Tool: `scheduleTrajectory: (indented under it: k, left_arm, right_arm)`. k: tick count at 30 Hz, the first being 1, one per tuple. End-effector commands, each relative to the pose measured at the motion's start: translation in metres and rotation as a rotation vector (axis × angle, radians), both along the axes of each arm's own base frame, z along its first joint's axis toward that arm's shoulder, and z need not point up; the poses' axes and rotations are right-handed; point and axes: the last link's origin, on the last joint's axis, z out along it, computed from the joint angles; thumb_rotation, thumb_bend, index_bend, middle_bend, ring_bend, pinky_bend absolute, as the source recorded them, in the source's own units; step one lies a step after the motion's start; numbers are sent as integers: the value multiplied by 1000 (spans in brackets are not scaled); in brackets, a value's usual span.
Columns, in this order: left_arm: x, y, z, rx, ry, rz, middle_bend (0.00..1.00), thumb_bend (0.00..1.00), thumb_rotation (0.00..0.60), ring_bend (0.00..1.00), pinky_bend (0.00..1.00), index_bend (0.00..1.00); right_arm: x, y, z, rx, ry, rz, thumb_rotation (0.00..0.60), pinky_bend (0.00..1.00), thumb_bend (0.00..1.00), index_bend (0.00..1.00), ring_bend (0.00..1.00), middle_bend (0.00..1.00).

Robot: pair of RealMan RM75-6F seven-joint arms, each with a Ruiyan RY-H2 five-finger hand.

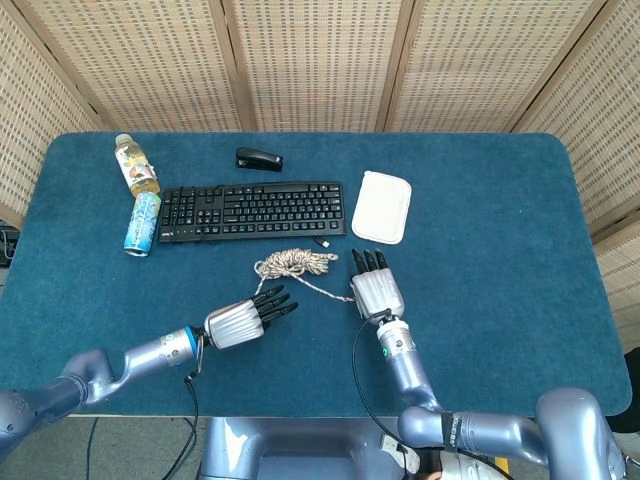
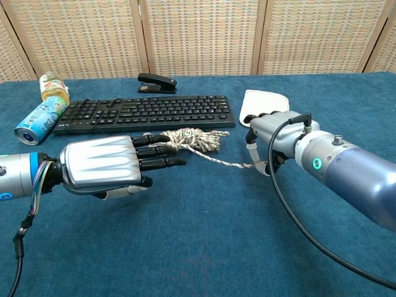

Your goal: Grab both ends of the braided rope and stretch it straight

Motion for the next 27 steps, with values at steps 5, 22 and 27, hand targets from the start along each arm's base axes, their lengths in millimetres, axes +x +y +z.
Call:
scheduleTrajectory:
  k: [5,22,27]
  left_arm:
    - [-30,9,43,77,-63,88,0,426,600,0,0,815]
    - [-164,5,158,322,21,392,0,432,600,0,0,818]
    - [-174,2,159,326,14,424,0,434,600,0,0,818]
  right_arm:
    - [-11,-9,16,-64,50,22,600,0,525,703,0,31]
    - [-81,-46,77,-263,235,-56,600,0,525,703,0,33]
    - [-90,-49,80,-268,263,-73,600,0,526,703,0,33]
